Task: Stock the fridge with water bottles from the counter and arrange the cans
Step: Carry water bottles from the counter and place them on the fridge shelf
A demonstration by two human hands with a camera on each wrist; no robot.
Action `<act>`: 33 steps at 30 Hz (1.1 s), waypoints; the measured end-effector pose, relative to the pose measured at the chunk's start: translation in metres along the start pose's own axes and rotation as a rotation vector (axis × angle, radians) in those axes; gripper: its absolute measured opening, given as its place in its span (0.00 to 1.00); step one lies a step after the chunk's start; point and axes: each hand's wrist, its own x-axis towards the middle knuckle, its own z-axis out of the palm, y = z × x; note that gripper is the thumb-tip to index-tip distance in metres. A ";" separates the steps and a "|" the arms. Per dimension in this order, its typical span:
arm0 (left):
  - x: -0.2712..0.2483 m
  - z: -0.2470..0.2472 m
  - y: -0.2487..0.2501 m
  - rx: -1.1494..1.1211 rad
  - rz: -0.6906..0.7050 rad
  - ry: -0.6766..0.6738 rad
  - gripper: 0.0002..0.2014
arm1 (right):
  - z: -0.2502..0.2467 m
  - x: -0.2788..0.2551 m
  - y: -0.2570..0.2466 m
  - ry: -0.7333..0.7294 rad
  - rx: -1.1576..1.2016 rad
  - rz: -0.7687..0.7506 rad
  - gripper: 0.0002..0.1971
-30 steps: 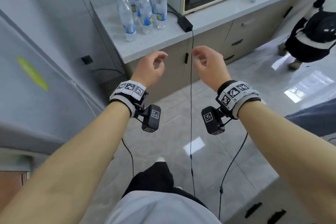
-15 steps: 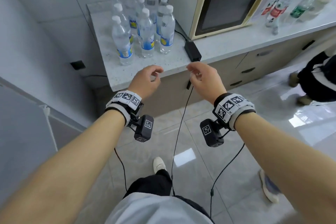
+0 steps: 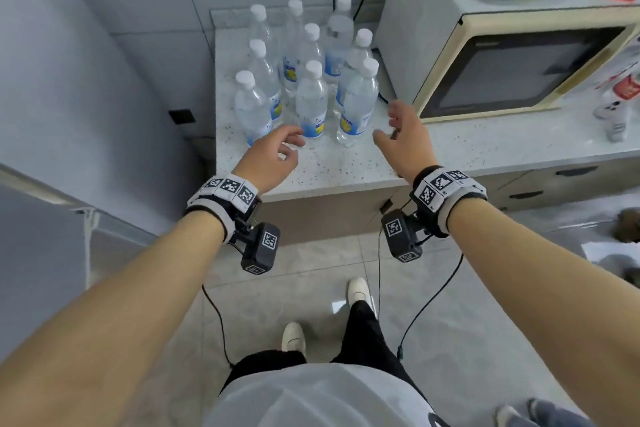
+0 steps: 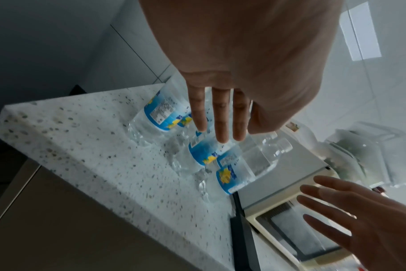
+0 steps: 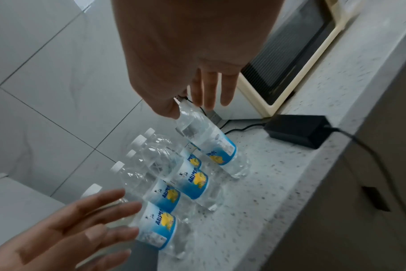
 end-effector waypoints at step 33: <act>0.137 0.030 0.024 -0.271 -0.052 0.427 0.37 | -0.001 0.118 0.012 -0.324 0.105 -0.089 0.28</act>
